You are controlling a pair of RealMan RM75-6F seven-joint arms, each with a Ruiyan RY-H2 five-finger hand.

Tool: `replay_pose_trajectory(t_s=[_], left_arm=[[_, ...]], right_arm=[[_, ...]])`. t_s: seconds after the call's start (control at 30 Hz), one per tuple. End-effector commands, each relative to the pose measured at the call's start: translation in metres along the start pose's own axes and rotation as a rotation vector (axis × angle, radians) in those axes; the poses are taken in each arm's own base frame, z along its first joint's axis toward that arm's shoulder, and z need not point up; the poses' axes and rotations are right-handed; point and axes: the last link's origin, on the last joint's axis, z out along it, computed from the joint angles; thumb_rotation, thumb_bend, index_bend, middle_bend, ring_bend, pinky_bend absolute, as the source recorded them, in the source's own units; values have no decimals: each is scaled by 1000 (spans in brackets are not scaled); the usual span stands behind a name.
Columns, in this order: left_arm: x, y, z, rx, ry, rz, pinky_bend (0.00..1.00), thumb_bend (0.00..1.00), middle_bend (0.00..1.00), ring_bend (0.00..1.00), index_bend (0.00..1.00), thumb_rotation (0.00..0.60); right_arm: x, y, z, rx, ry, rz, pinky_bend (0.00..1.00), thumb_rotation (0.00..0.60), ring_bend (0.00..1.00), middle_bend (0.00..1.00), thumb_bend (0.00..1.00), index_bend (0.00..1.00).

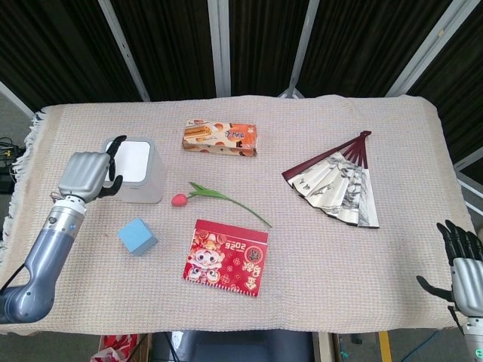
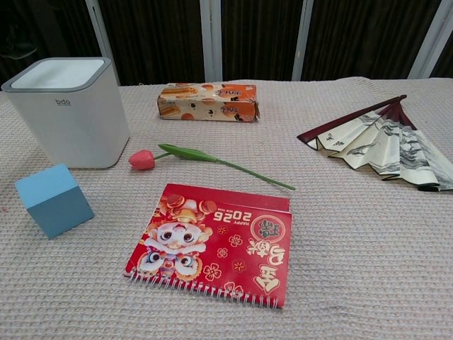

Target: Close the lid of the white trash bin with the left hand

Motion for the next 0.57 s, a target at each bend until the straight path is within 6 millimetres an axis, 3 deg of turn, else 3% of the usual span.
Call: replay_pose_trajectory(t_s=[0.03, 0.1, 0.2, 0.33, 0.57], left_arm=[[-5, -14, -33, -30, 98, -27, 321, 255, 17, 57, 0, 600], [-19, -25, -51, -29, 112, -38, 174, 218, 0, 0, 0, 600], [-36, -40, -73, -22, 118, -49, 78, 194, 0, 0, 0, 600], [-66, -61, -110, -4, 94, -46, 46, 186, 0, 0, 0, 600], [-97, -93, -162, 55, 70, -41, 17, 177, 0, 0, 0, 600]], right_arm=[[1, 1, 1, -3, 2, -3, 0, 600, 0, 0, 195, 0], [2, 3, 0, -5, 3, -6, 0, 600, 0, 0, 194, 0], [2, 3, -1, -4, 2, -13, 0, 600, 0, 0, 194, 0], [3, 2, -1, 6, 8, -25, 0, 600, 0, 0, 194, 0], [1, 0, -4, 33, 7, -62, 0, 600, 0, 0, 195, 0]])
